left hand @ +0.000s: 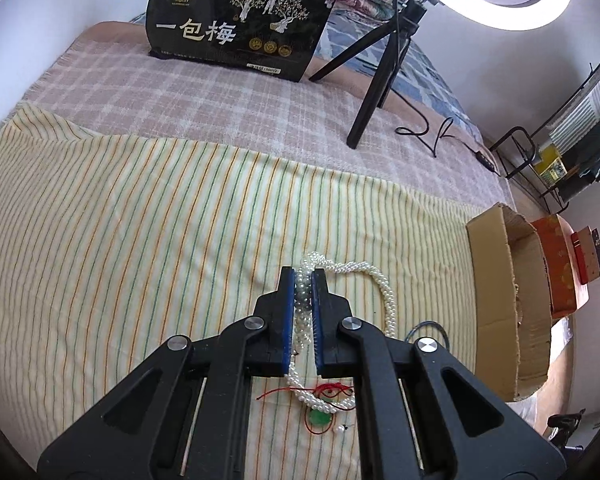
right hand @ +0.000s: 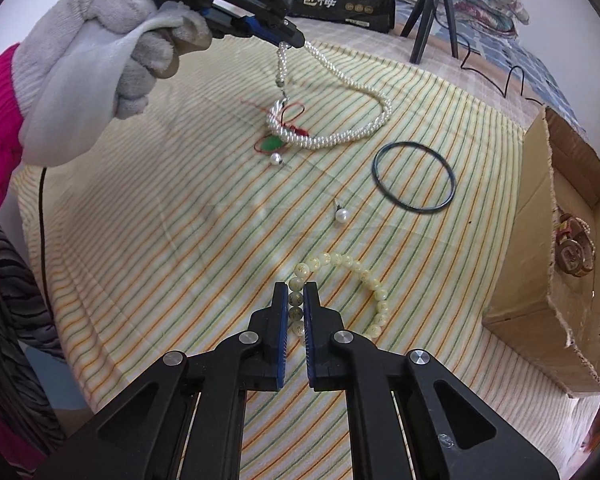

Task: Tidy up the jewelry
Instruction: 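Grasp and lift the pearl necklace with left gripper while right gripper grasps the bead bracelet, then carry necklace and bracelet over the box and open both grippers to drop them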

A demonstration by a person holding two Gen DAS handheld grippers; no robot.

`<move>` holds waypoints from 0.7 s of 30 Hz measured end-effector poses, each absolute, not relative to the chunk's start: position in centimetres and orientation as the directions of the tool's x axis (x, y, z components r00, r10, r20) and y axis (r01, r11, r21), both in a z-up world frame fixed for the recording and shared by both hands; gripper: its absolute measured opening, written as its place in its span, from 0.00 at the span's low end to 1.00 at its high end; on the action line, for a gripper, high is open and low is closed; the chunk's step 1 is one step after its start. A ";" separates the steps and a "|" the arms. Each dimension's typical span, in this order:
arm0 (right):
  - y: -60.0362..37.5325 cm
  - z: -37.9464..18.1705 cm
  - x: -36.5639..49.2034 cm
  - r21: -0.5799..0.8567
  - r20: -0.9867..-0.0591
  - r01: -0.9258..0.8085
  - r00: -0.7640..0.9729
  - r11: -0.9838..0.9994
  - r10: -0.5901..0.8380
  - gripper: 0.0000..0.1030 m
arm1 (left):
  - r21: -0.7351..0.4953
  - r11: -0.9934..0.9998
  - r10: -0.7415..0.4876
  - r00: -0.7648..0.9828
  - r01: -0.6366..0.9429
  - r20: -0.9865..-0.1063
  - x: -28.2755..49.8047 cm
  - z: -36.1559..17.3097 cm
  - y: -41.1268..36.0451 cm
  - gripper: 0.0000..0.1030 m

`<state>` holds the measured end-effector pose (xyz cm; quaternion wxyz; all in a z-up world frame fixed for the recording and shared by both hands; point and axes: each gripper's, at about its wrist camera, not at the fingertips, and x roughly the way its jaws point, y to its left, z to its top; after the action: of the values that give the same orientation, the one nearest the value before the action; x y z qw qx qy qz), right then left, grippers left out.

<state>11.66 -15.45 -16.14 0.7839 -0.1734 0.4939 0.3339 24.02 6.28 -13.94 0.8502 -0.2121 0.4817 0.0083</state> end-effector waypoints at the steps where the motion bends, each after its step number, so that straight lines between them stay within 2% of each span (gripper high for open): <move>1: -15.5 -15.9 11.6 0.056 -0.887 -0.693 0.296 0.718 0.355 0.06 | -0.353 0.912 -0.192 0.544 -0.208 -0.817 23.8 -13.4 6.1 0.05; 21: -16.7 -10.0 11.3 0.069 -0.793 -0.663 0.417 0.746 0.444 0.06 | -0.479 0.877 -0.331 0.674 -0.039 -0.661 20.1 -4.4 4.2 0.06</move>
<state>11.31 -16.66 -10.05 0.8318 -0.1286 0.4256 0.3325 20.07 4.23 -4.42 0.8843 -0.2339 0.3955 -0.0826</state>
